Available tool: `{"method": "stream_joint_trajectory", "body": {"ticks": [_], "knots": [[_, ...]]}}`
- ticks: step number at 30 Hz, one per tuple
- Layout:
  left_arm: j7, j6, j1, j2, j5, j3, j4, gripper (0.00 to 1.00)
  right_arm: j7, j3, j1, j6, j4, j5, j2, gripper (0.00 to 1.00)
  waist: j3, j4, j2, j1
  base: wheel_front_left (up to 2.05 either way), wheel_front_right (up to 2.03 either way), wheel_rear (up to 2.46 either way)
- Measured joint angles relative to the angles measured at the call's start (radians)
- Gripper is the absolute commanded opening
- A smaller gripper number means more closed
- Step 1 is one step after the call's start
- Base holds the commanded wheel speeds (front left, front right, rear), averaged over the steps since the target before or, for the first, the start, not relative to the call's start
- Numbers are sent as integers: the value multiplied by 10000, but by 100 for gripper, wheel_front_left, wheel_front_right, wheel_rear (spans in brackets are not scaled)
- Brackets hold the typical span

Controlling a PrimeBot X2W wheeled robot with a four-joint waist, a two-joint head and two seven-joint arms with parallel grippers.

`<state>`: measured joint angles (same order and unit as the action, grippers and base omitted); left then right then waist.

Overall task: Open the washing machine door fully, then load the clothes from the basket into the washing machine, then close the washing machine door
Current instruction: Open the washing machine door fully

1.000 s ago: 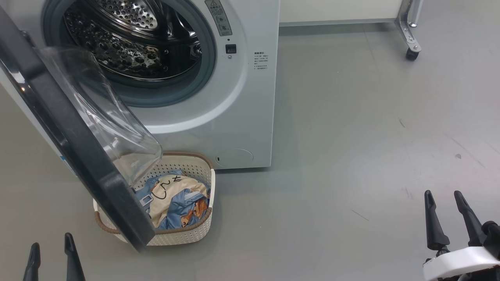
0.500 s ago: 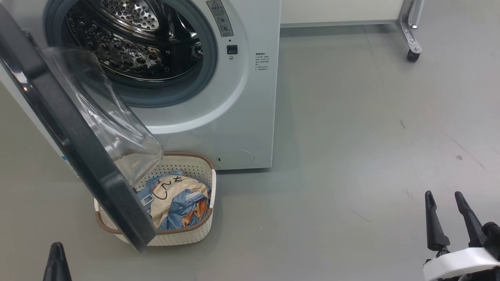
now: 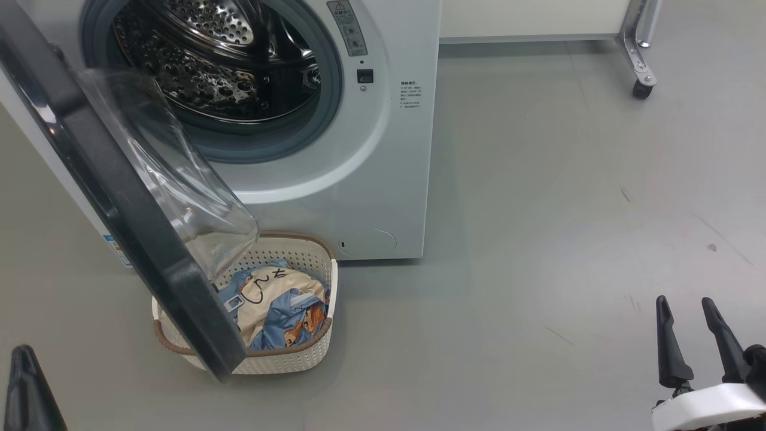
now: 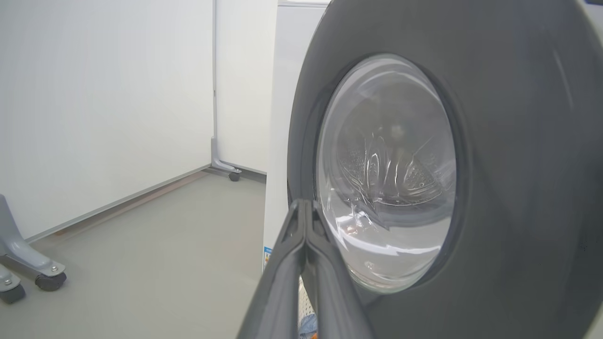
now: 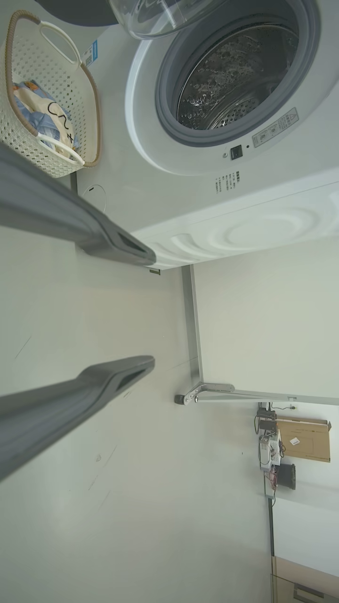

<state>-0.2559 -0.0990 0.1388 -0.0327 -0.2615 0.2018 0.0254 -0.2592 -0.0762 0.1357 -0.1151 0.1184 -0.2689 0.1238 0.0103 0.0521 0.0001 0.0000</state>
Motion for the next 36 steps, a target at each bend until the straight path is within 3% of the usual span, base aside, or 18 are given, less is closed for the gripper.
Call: {"method": "stream_joint_trajectory", "body": {"ticks": [12,19,28,36], "knots": [[-12,192,-1337,6,251,-186,3066,0,0,-186,70,-84,-13,161,-125,100,13,444,0,0,0,0,0],[-13,33,-1622,-4,29,-2029,4280,0,0,-186,83,-84,-8,199,-217,100,18,619,0,0,0,0,0],[-10,-54,-1368,-36,-740,-4980,3992,0,0,153,79,-84,29,232,-276,100,6,614,0,0,0,0,0],[516,-52,-703,-127,-865,-5879,2685,0,0,318,57,-84,58,228,-297,100,4,439,0,0,0,0,0]]}}
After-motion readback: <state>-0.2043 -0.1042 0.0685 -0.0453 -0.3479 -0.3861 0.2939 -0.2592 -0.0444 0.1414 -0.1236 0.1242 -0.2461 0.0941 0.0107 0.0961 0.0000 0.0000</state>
